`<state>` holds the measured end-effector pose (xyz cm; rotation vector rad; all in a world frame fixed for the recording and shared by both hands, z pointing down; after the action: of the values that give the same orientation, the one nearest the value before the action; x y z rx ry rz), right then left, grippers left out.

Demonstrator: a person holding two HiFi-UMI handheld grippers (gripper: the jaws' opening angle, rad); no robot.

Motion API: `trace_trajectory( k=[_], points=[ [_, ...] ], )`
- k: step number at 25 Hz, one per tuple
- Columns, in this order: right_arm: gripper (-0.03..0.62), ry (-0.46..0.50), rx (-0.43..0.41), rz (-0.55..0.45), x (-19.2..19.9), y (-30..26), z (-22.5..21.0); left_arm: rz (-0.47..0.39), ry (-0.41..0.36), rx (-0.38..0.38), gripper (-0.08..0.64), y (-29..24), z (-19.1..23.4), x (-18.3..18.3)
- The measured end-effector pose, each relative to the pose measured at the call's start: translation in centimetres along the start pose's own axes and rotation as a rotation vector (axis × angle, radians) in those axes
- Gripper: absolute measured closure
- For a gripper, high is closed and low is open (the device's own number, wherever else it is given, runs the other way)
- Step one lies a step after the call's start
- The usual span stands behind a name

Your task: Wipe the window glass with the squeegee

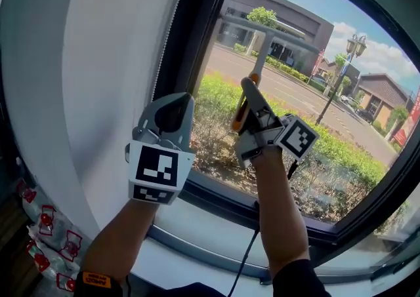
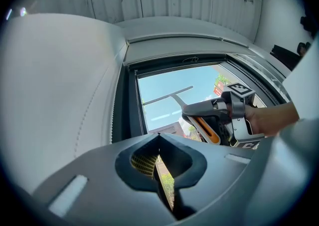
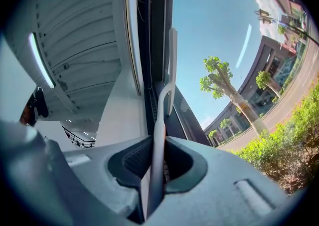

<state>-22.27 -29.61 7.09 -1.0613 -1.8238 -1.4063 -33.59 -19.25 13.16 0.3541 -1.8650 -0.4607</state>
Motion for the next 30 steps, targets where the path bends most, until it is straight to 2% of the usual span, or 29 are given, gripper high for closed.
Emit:
trace_trajectory(
  k=[8,15,20,26,30],
  points=[
    [0.546,-0.053,0.033,0.002,0.6,0.3,-1.4,0.037,0.046,0.04,0.548,-1.8,-1.8,1.3],
    [0.546,-0.143,0.072,0.023,7.4,4.5,-1.5,0.113,0.118,0.075,0.548,1.5,-4.5,7.2],
    [0.546,-0.215,0.115,0.041,10.8,7.3,-2.3,0.167,0.152,0.079,0.548,2.4,-6.1,9.5],
    [0.546,-0.271,0.141,0.055,13.6,9.2,-2.6,0.218,0.158,0.079,0.548,3.5,-7.3,11.3],
    [0.546,-0.277,0.148,0.057,14.1,9.5,-3.1,0.24,0.153,0.073,0.548,3.8,-7.3,12.0]
  ],
)
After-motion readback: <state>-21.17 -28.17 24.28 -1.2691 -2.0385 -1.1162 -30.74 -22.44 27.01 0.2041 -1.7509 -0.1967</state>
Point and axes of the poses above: the fingertips, and each gripper's own axes: y backward along the fingers, z to its left, x out of its underside, the point moved 4 cm from there along y, backward along the fingers, and after that the axes turned 3 degrees about -y, right-handed, at the moved point
